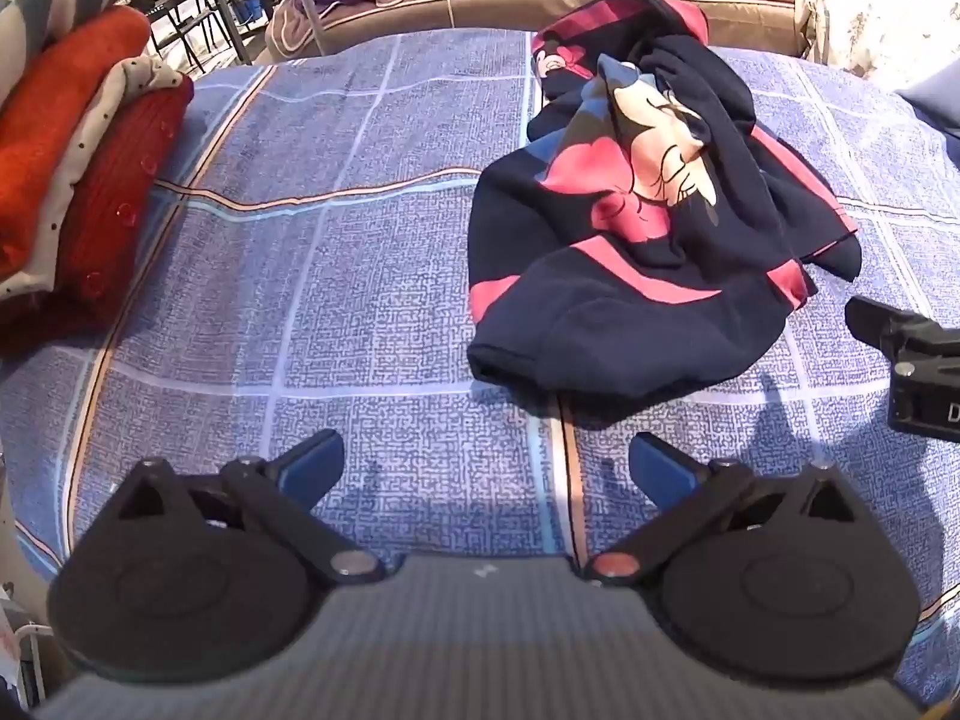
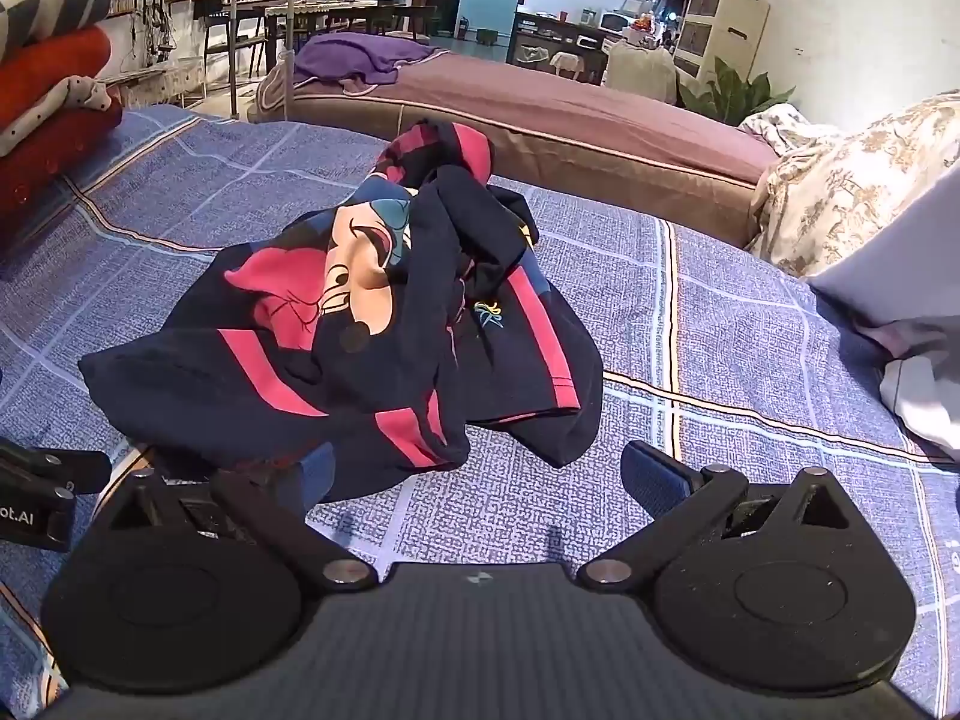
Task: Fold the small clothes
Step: 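Move both grippers toward the crumpled navy Mickey sweatshirt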
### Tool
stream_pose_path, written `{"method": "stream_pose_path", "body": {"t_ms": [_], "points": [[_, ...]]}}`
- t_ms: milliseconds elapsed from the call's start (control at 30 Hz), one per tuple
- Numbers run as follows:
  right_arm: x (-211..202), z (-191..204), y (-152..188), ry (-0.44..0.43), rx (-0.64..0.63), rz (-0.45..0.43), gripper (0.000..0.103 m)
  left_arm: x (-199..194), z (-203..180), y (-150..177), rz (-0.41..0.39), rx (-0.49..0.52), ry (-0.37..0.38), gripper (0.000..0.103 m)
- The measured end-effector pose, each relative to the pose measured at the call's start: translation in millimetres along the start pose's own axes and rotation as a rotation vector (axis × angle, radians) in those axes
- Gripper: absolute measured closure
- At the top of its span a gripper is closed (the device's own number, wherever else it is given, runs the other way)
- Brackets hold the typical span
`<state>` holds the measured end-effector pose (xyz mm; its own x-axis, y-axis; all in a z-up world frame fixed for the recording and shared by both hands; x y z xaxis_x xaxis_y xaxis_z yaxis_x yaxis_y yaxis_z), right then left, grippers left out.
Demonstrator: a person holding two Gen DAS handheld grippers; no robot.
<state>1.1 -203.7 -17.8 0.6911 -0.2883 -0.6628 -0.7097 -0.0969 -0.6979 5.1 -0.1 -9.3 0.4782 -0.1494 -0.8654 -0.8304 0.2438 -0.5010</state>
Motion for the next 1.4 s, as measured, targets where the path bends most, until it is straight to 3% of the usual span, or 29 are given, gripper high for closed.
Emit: {"method": "stream_pose_path", "body": {"t_ms": [833, 1400], "points": [[2.3, 0.9, 5.5, -0.003, 0.000, 0.015, 0.000, 1.4, 1.3, 0.9, -0.036, 0.005, -0.002, 0.000], [0.8, -1.0, 6.2, 0.001, 0.014, 0.015, 0.000, 2.8, -5.3, 3.9, -0.005, 0.022, 0.025, 0.000]]}}
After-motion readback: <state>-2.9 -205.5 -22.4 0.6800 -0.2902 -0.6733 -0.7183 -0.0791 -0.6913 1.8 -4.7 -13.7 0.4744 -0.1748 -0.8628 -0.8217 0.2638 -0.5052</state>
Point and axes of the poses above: each gripper's, at about its wrist camera, not at the fingertips, and x roughly the way its jaws point, z to its left, y to its underside, the point moved 1 cm from there along x, roughly the way its jaws point, and after that the axes turned 9 degrees about y, right-handed, at the moved point
